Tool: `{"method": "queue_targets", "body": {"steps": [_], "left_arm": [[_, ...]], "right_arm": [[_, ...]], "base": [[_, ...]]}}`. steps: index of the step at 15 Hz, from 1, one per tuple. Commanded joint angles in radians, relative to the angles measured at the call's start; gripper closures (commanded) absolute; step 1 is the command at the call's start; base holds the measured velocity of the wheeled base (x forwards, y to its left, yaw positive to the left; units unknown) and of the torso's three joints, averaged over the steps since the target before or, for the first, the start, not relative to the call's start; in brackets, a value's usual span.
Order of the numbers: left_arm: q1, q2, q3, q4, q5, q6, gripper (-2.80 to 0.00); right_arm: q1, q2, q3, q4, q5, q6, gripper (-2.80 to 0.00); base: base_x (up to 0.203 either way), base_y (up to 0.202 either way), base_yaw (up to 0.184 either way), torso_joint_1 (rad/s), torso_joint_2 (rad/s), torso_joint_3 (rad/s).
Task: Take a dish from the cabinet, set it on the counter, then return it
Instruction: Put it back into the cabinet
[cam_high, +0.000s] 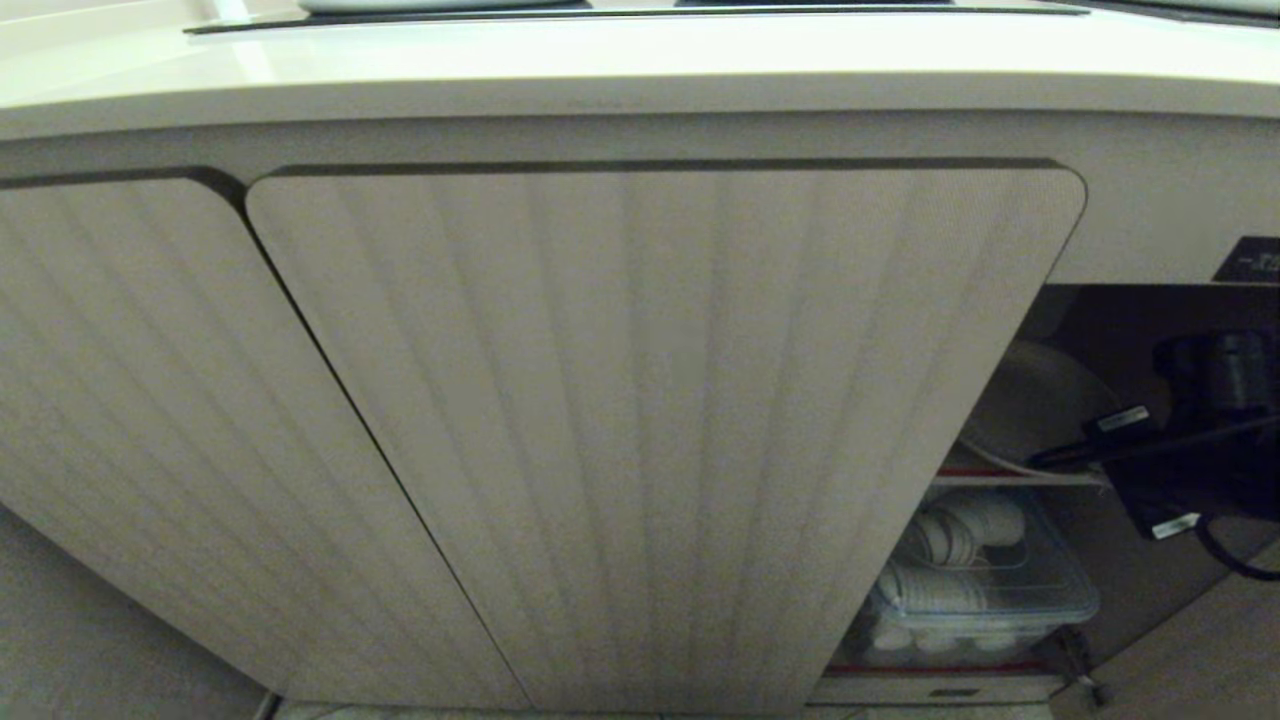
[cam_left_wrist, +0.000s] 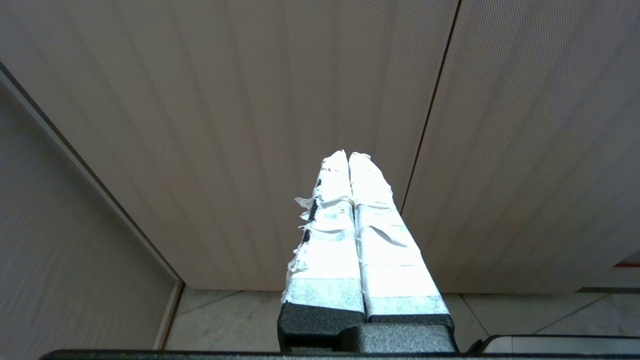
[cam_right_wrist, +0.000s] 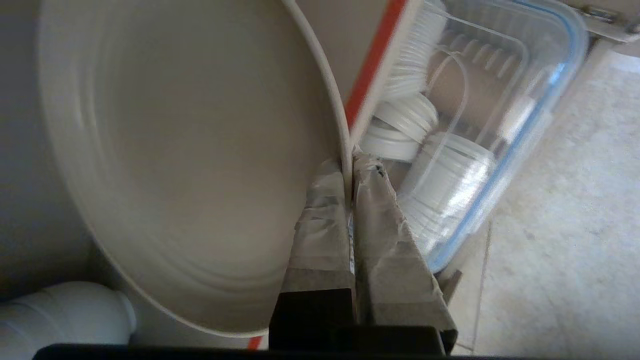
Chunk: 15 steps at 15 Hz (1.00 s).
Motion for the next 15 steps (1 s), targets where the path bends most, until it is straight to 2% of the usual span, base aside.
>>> {"method": "queue_targets", "body": {"steps": [1,15], "left_arm": [[0.000,0.000,0.000,0.000,0.000,0.000,0.00],[0.000,0.000,0.000,0.000,0.000,0.000,0.00]], "right_arm": [[0.000,0.013,-0.004,-0.006,-0.002,0.005,0.00],[0.000,0.074,-0.045,-0.016,-0.005,0.005,0.00]], "base": [[0.000,0.000,0.000,0.000,0.00,0.000],[0.000,0.000,0.000,0.000,0.00,0.000]]}}
